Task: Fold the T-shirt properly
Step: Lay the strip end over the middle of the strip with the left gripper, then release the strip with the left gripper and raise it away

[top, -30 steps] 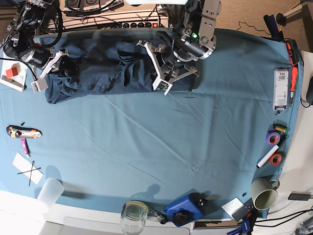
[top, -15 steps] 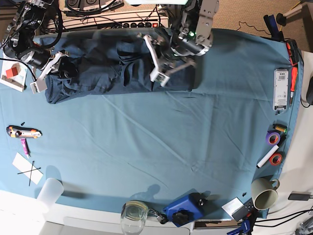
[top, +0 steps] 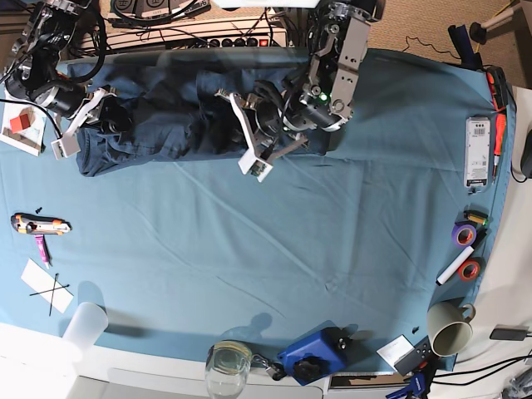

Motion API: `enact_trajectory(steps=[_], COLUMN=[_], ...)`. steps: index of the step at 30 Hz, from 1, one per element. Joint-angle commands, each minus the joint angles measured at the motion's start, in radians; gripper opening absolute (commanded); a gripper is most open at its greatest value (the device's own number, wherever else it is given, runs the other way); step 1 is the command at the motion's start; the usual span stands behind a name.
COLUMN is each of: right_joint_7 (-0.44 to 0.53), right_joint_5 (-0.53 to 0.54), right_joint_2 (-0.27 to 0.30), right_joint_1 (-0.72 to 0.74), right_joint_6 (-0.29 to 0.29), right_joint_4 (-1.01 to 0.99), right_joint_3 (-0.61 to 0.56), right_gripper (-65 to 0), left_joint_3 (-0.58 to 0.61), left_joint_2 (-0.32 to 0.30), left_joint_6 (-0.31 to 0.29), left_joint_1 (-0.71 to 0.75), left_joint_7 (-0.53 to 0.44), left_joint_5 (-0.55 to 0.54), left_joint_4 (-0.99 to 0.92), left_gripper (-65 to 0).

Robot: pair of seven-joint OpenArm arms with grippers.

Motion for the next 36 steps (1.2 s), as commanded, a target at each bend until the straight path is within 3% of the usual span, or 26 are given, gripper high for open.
enact_trajectory(steps=[1,7,12,18,25,31,36], right_joint_7=[0.022,0.028,0.028,0.025,0.020,0.013,0.010], right_joint_5=[0.023,0.023,0.024,0.024,0.023,0.096,0.157], right_joint_2=[0.017,0.017,0.017,0.017,0.018,0.032,0.076], right_joint_1=[0.006,0.006,0.006,0.006,0.006,0.006,0.006], right_joint_6=[0.001,0.001,0.001,0.001,0.001,0.001,0.001], right_joint_4=[0.018,0.018,0.018,0.018,0.018,0.018,0.018], right_joint_3=[0.009,0.009,0.009,0.009,0.010,0.010,0.012], right_gripper=[-49.0,-49.0,-49.0,-49.0,-49.0,-49.0,-49.0], left_joint_3=[0.024,0.133,0.156,0.154,0.155,0.154,0.154], left_joint_2=[0.023,0.023,0.023,0.022,0.021,0.020,0.019], left_joint_6=[-0.005,-0.005,-0.002,0.050,0.049,0.050,0.118], left_joint_1=[-0.008,-0.009,-0.024,-0.080,-0.106,-0.129,-0.130], left_joint_7=[-0.018,-0.033,-0.178,-0.146,-0.113,0.031,0.050], left_joint_5=[-0.023,-0.021,0.014,0.174,0.178,0.180,0.264], left_joint_4=[0.013,-0.018,-0.018,-0.080,-0.112,-0.004,0.082], left_gripper=[-65.0,-65.0,-65.0,-65.0,-65.0,-65.0,-65.0])
